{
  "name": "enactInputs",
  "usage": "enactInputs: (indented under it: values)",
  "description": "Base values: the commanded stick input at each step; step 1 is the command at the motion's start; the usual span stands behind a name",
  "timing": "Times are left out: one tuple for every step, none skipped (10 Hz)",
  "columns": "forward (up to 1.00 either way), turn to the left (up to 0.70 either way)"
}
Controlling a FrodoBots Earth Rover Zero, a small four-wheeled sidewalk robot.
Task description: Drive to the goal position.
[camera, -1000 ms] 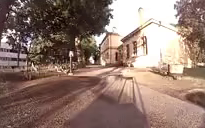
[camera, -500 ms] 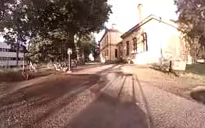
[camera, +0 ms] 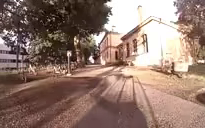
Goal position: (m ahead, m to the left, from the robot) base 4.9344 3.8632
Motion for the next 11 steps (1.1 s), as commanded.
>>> enactInputs:
  values:
    - [0.37,0.0]
    - [0.37,0.0]
    - [0.37,0.0]
    - [0.37,0.0]
    - [0.37,0.0]
    - [0.37,0.0]
    - [0.37,0.0]
    - [0.37,0.0]
    - [0.37,0.0]
    - [0.37,0.0]
    - [0.37,0.0]
